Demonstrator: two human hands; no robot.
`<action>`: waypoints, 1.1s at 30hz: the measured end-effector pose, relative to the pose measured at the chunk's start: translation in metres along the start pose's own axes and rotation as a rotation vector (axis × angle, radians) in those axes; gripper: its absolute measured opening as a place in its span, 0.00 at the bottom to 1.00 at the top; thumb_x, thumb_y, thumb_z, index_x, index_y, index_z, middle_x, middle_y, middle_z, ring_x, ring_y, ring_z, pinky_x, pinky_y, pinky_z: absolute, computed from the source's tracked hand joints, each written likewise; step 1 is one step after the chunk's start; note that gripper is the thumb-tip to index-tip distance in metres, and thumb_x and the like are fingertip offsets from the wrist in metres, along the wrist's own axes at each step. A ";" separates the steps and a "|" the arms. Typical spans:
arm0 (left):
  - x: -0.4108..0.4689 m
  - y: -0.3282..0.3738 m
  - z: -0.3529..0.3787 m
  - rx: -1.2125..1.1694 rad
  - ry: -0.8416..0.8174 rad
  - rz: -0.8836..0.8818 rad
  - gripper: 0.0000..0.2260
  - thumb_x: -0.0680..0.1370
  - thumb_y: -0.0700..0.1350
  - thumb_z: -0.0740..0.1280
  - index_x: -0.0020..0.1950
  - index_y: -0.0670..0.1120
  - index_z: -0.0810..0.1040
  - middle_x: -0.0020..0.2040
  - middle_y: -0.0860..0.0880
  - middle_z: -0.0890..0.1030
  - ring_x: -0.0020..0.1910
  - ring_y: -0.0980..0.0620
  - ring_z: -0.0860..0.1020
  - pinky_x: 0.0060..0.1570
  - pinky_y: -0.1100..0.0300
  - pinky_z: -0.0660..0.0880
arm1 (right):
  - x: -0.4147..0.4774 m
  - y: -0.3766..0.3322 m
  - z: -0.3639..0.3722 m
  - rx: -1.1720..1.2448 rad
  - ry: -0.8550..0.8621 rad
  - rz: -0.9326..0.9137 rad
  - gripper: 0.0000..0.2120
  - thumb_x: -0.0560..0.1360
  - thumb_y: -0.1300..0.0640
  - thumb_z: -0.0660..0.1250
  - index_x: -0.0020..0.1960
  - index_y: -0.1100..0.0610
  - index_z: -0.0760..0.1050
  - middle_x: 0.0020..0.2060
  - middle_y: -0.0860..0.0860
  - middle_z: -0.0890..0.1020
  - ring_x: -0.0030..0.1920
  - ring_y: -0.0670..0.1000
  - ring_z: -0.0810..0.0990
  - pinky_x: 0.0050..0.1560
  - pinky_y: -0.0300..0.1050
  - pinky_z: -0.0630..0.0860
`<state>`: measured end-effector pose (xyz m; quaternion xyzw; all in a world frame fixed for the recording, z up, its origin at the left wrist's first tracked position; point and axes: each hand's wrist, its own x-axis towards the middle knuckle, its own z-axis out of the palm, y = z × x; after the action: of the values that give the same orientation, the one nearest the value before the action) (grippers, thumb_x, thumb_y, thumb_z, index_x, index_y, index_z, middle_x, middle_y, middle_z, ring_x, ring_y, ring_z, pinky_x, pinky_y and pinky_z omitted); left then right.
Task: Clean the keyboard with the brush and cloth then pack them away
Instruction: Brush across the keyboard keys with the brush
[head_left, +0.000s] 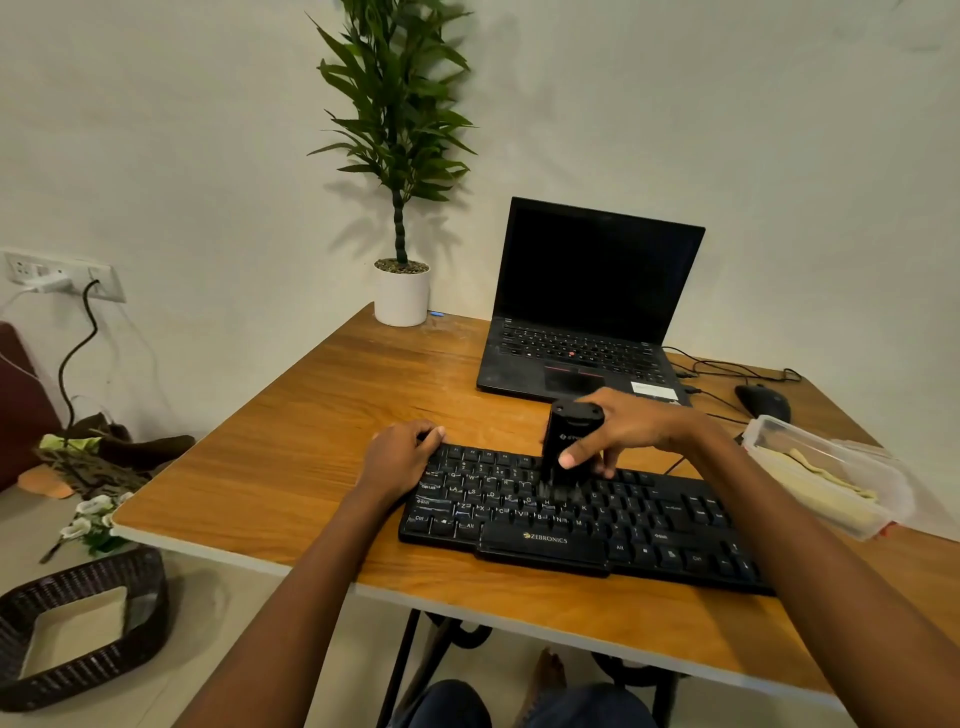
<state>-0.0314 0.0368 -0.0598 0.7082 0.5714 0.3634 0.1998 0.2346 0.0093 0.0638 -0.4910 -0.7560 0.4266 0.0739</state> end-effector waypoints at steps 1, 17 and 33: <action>0.000 0.000 0.000 -0.001 0.001 0.000 0.11 0.81 0.49 0.60 0.43 0.47 0.78 0.38 0.52 0.78 0.39 0.51 0.76 0.55 0.46 0.72 | 0.000 0.002 0.001 0.011 0.048 -0.010 0.14 0.69 0.60 0.72 0.53 0.60 0.76 0.41 0.54 0.81 0.34 0.50 0.79 0.33 0.41 0.79; 0.000 -0.001 0.001 0.012 0.006 -0.010 0.13 0.81 0.49 0.59 0.50 0.44 0.80 0.46 0.47 0.82 0.44 0.49 0.78 0.59 0.43 0.71 | -0.004 -0.001 -0.011 -0.089 -0.040 0.085 0.18 0.69 0.61 0.73 0.57 0.63 0.75 0.44 0.59 0.81 0.34 0.51 0.79 0.36 0.44 0.79; -0.002 0.001 0.001 0.002 0.009 -0.013 0.13 0.81 0.49 0.59 0.52 0.44 0.81 0.48 0.47 0.83 0.46 0.50 0.79 0.59 0.44 0.71 | 0.014 -0.008 0.013 0.030 0.076 -0.047 0.17 0.70 0.62 0.72 0.56 0.65 0.74 0.46 0.60 0.80 0.38 0.54 0.80 0.35 0.43 0.80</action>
<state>-0.0302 0.0346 -0.0597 0.7030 0.5772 0.3647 0.1990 0.2150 0.0116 0.0571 -0.4879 -0.7575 0.4168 0.1199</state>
